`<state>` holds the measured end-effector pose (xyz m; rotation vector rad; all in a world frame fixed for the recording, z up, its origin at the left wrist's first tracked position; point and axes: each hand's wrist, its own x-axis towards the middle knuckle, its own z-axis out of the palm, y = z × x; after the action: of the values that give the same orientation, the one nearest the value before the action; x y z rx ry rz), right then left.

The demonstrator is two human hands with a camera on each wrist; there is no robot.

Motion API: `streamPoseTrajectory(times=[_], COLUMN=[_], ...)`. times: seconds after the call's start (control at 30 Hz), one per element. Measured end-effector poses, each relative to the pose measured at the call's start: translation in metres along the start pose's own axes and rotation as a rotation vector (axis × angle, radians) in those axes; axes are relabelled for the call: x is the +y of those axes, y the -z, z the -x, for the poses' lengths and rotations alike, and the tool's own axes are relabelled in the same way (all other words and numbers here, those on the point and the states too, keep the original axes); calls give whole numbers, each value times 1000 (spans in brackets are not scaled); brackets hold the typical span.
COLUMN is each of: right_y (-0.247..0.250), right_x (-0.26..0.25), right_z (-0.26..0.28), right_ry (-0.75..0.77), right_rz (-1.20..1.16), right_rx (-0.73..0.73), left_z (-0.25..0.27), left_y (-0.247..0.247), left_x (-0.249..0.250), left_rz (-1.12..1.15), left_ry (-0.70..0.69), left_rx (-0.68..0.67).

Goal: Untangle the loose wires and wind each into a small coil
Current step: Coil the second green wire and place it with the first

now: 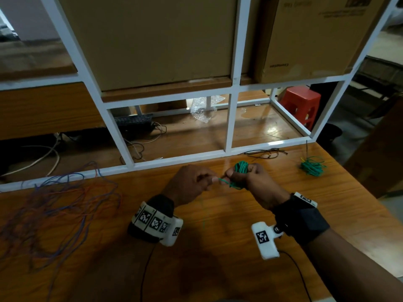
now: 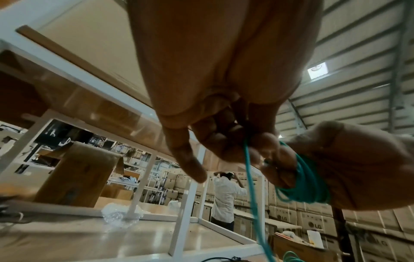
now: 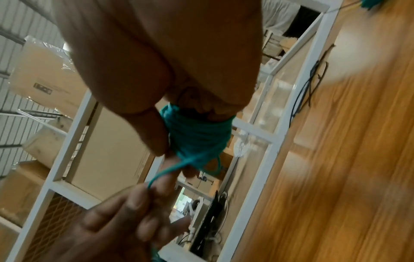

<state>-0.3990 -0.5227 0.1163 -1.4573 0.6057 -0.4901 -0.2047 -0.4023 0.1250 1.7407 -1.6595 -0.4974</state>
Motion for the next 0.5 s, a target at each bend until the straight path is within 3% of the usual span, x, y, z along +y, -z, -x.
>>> streamPoseTrajectory(times=[0.07,0.2,0.27,0.37,0.5], right_y=[5,-3,-8,-7,-5], right_x=[-3,-4,-2,-1,-2], right_z=[4,7,7,11,15], right_ry=[-94,-173,-156,-148,-85], right_rz=[45,252,126,-169,-411], right_rx=[-151,-550,-612,-617,-738], left_z=[0,-14,-22,-29,-25], left_y=[5,4,5,11,5], left_x=[2,22,31,24,6], left_rz=[-29,-1,56,227,373], left_ry=[-82,-258,-274,-174,-80], left_rx=[55,-30,-44,8,90])
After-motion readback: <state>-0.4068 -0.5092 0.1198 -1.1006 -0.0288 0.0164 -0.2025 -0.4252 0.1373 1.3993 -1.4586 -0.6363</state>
